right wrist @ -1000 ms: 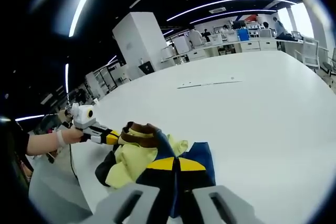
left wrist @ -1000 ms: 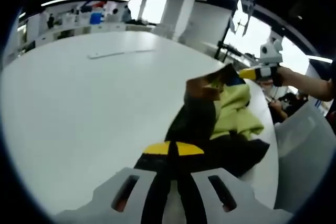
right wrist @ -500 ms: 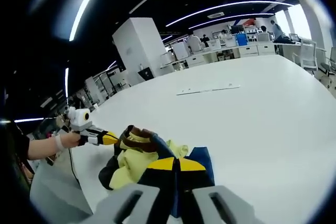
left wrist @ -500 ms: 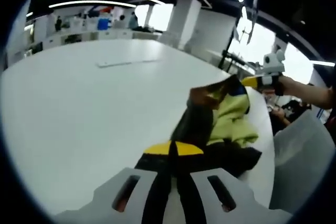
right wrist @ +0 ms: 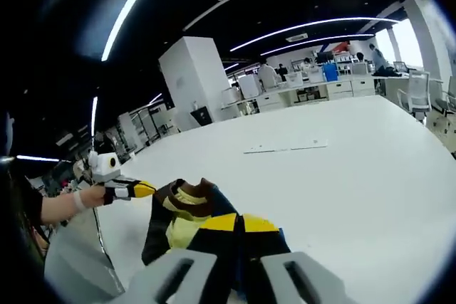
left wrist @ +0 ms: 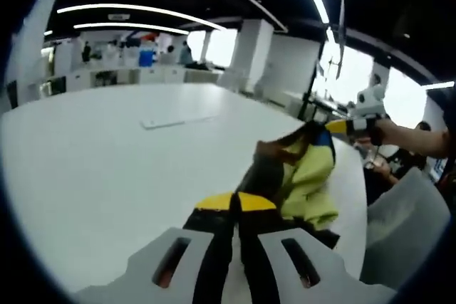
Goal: Fold the garment on the visible template until the final outline fits inside the template.
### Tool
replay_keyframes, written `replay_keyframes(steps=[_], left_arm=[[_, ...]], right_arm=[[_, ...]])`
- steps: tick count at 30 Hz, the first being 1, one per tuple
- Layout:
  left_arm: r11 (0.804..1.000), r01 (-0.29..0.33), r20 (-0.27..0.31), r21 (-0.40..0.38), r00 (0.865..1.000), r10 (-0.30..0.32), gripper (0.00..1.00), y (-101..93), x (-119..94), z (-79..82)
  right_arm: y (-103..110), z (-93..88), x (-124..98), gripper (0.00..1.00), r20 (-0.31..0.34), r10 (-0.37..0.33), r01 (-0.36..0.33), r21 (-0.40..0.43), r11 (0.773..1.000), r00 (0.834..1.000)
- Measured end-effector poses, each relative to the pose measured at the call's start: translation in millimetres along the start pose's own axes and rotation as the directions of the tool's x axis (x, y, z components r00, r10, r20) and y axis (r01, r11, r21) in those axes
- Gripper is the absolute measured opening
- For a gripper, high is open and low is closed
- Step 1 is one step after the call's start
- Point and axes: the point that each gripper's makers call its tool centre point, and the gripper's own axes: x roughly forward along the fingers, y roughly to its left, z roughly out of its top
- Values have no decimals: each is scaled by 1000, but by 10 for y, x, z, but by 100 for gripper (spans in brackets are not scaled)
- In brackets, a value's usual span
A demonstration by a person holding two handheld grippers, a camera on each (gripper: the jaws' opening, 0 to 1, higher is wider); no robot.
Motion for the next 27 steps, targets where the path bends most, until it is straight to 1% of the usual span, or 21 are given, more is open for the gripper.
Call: replay_keyframes(steps=[1,2,6,9,10,13,15,16,17,18,20,21,22,23,25,26,27], left_arm=[[1000,0,8,-1,1000,0,0,5,-13,37],[1000,-2,23,2,1000,2,0,2,-27,117],[1000,-14,66,25,998,12,0,-9,-73,357],[999,-19,86,51,996,15,0,8,-108,499],[998,-19,95,56,995,14,0,-1,-119,567],[997,-26,121,70,993,17,0,-2,-147,706],[997,-31,147,76,989,20,0,3,-177,810],[997,-32,157,76,987,20,0,-4,-192,856],[996,-34,176,80,984,20,0,-15,-217,932],[995,-38,185,89,983,21,0,-16,-233,976],[995,-42,210,90,978,22,0,-26,-270,1087],[995,-46,228,93,973,24,0,-28,-296,1160],[994,-47,236,95,971,24,0,-18,-308,1195],[991,-59,253,116,967,28,0,6,-320,1265],[990,-65,256,125,966,31,0,36,-325,1347],[988,-76,269,131,962,39,0,72,-330,1428],[988,-80,277,130,960,41,0,93,-331,1472]], right_arm=[[17,50,-4,0,8,-2,2,-11,1000,1000],[40,133,-12,0,20,-5,6,-35,999,1000],[86,389,-38,0,65,9,-5,-69,998,998],[98,560,-48,0,90,14,-6,-95,996,996],[113,642,-49,0,105,17,-6,-104,995,994],[169,846,-59,0,152,29,-10,-122,992,988],[216,997,-77,0,181,35,-9,-142,990,983],[226,1029,-81,0,186,37,-9,-146,989,982],[259,1126,-93,0,206,46,-13,-162,987,977],[282,1181,-101,0,213,51,-15,-165,986,976],[410,1294,-108,0,237,67,-22,-191,981,969],[418,1332,-100,0,241,73,-23,-204,979,968],[423,1366,-94,0,246,76,-22,-217,976,966],[417,1425,-82,0,251,81,-22,-227,974,965],[418,1528,-52,0,263,95,-33,-233,972,960],[429,1568,-36,0,268,103,-38,-236,971,958],[437,1599,-21,0,270,106,-38,-243,969,957]])
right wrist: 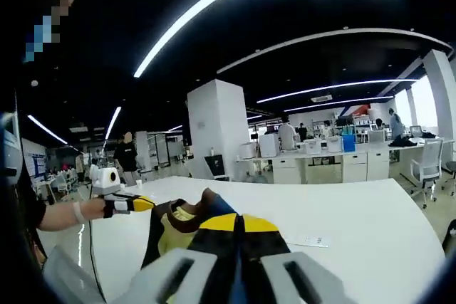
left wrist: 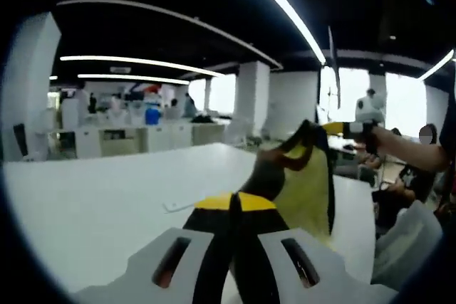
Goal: Fold the garment on the visible template until the final outline fits inside the template.
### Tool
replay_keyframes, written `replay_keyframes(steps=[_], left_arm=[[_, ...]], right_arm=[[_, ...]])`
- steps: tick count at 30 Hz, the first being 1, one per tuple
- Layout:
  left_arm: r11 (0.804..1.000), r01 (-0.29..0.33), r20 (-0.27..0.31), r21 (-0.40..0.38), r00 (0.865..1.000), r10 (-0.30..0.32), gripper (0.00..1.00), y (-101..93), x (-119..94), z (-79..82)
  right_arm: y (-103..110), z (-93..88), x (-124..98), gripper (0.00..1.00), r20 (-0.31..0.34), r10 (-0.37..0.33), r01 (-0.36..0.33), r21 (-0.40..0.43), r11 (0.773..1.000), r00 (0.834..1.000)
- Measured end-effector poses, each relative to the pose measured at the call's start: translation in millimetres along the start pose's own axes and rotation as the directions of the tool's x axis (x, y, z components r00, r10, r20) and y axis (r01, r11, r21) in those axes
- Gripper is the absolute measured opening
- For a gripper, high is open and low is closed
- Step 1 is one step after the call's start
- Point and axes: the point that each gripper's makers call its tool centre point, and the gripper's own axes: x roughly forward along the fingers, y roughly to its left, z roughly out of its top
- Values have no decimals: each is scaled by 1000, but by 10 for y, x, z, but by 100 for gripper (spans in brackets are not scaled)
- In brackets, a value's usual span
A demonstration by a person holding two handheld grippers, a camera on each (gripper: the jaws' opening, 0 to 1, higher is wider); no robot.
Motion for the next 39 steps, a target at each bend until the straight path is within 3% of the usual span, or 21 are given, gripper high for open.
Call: replay_keyframes(steps=[6,10,14,18,22,23,24,25,27,32,37,39], left_arm=[[998,-64,30,29,998,63,0,255,187,189],[992,-124,8,0,992,124,0,459,370,108],[985,-171,-54,13,984,172,0,703,598,-179],[977,-210,-144,-16,968,206,0,1057,936,-632],[978,-209,-226,3,952,205,0,1183,1176,-1041],[978,-208,-246,11,948,204,0,1042,1229,-1148],[977,-211,-271,8,940,206,0,1060,1258,-1246],[978,-210,-302,1,932,200,0,1163,1313,-1402],[976,-217,-321,-11,925,202,0,1272,1393,-1564],[975,-222,-356,-9,912,205,0,1257,1480,-1783],[973,-231,-367,6,904,217,0,1476,1629,-1917],[973,-230,-383,12,898,217,0,1430,1659,-1983]], right_arm=[[-202,93,275,0,2,7,-7,-30,1000,1000],[-425,-16,532,0,-25,6,-6,-17,1000,1000],[-624,-339,787,0,-100,-8,8,4,1000,995],[-953,-881,1085,0,-223,-38,40,8,999,974],[-1159,-1345,1248,0,-314,-59,69,20,997,948],[-1219,-1465,1303,0,-330,-68,82,29,996,942],[-1265,-1525,1368,0,-338,-64,81,35,996,939],[-1314,-1637,1430,0,-360,-65,81,30,996,931],[-1391,-1808,1486,0,-397,-74,90,20,996,915],[-1550,-2083,1591,0,-442,-88,113,30,993,893],[-1663,-2295,1657,0,-490,-104,122,4,993,866],[-1663,-2366,1648,0,-508,-108,125,0,992,855]])
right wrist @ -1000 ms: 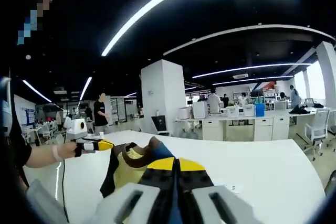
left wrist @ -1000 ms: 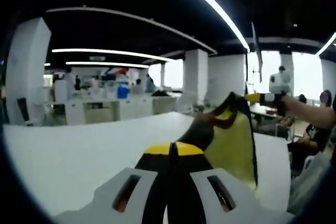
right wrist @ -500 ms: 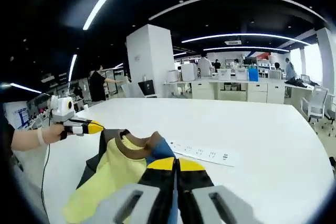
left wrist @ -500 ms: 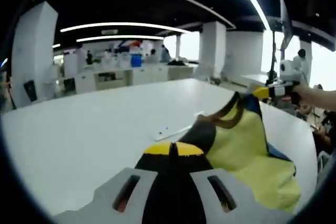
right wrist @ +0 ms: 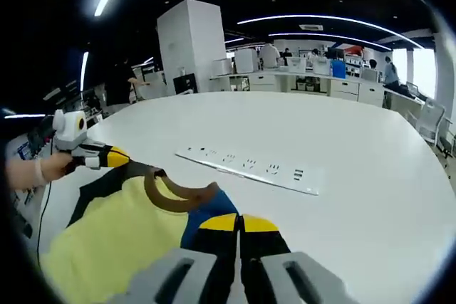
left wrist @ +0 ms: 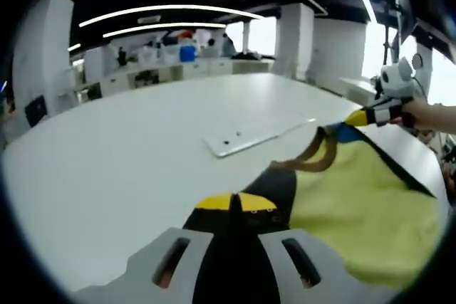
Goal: Fold the garment on the visible template until the final outline fits inside the template.
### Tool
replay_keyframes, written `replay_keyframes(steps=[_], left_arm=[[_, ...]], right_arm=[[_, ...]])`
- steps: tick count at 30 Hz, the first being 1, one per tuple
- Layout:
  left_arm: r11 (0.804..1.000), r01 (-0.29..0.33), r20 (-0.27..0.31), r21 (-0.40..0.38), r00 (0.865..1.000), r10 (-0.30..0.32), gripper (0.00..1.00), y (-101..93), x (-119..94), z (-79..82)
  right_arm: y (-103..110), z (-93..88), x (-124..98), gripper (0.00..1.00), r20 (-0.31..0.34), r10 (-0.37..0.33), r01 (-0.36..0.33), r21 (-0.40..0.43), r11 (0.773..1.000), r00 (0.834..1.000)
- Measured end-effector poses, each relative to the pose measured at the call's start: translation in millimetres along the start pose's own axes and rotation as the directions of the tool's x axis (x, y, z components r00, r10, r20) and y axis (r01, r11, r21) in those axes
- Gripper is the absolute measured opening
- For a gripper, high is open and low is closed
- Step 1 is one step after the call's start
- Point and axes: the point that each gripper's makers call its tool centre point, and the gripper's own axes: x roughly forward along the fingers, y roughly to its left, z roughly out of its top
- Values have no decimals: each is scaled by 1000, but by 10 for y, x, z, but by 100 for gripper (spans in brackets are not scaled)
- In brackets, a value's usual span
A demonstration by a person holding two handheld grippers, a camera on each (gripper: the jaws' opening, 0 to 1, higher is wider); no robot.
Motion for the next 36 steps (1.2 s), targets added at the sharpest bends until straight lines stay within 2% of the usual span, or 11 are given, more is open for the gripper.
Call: replay_keyframes(steps=[1,5,15,19,24,27,30,34,36], left_arm=[[1000,-3,-18,9,1000,4,0,-29,37,-47],[1000,2,-30,10,1000,-2,0,50,179,-68],[1000,6,-57,19,998,-5,0,47,192,-149],[999,15,-74,47,997,-11,0,7,201,-177],[998,20,-60,53,998,-16,0,-18,196,-131],[998,21,-47,55,999,-18,8,-54,145,-73],[997,25,-37,76,999,-22,20,-90,134,-55],[995,50,-23,82,999,-48,34,-133,108,2],[994,60,-15,89,998,-59,39,-173,85,38]], right_arm=[[-24,-37,31,0,-12,-4,4,0,1000,1000],[-48,-149,56,0,-39,-21,20,-13,1000,999],[-68,-235,87,0,-65,-27,27,-4,1000,998],[-67,-254,74,0,-77,-34,34,-6,999,996],[-56,-216,59,0,-66,-29,27,-28,999,997],[-29,-192,48,1,-63,-14,13,-28,1000,998],[-33,-166,40,21,-53,-20,18,-28,999,998],[54,-107,-26,32,-31,-2,2,-22,1000,1000],[125,-109,-72,42,-30,7,-7,-15,1000,1000]])
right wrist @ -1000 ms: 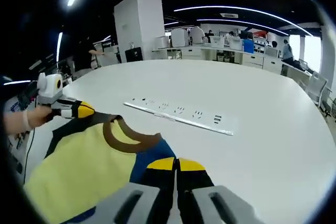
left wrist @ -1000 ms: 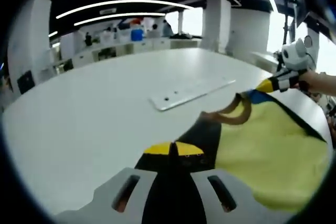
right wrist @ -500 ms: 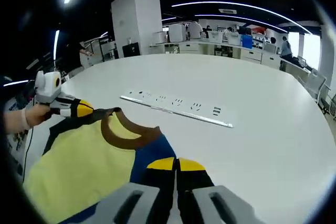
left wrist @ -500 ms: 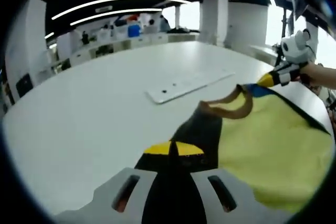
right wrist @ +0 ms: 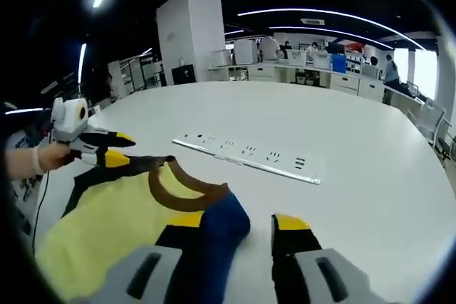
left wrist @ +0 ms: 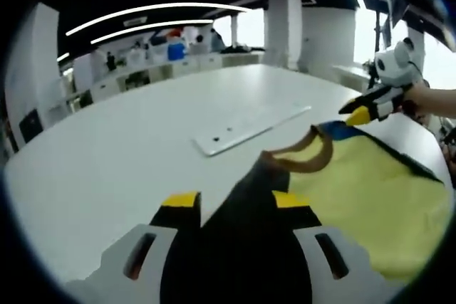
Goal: Fold the garment on the visible template until the final outline fits inside the template.
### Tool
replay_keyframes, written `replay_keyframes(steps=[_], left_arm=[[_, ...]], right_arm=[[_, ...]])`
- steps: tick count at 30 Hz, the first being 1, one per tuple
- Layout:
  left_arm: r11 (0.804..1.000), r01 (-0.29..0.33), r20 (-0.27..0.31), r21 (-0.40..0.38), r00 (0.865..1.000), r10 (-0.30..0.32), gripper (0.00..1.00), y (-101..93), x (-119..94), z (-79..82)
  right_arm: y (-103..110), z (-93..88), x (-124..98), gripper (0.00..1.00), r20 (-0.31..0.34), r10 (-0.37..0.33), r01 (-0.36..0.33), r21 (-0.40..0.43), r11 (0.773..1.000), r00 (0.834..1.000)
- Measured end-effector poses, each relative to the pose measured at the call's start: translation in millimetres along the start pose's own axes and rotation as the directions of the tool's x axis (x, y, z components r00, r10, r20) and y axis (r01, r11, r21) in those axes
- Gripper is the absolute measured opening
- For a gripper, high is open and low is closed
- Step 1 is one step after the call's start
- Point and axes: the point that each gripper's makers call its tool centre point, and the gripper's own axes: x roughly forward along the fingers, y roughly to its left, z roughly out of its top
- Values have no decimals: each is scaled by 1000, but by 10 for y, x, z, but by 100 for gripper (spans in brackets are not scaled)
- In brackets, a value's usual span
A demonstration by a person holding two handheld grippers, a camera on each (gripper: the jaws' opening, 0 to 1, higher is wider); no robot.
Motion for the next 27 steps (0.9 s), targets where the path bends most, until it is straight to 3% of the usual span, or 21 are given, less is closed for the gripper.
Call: replay_keyframes(steps=[4,10,15,27], left_arm=[[999,46,9,14,999,-46,58,-92,-43,46],[996,89,33,10,995,-89,77,-195,-153,139],[994,103,36,18,994,-104,87,-331,-338,146],[992,124,79,5,989,-124,88,-527,-747,264]], right_arm=[[35,-5,-2,56,-1,9,-9,-9,1000,1000],[112,-24,-106,63,-3,19,-19,-11,1000,1000],[183,-10,-210,68,-2,24,-24,-14,1000,1000],[483,2,-533,66,1,77,-77,-83,994,997]])
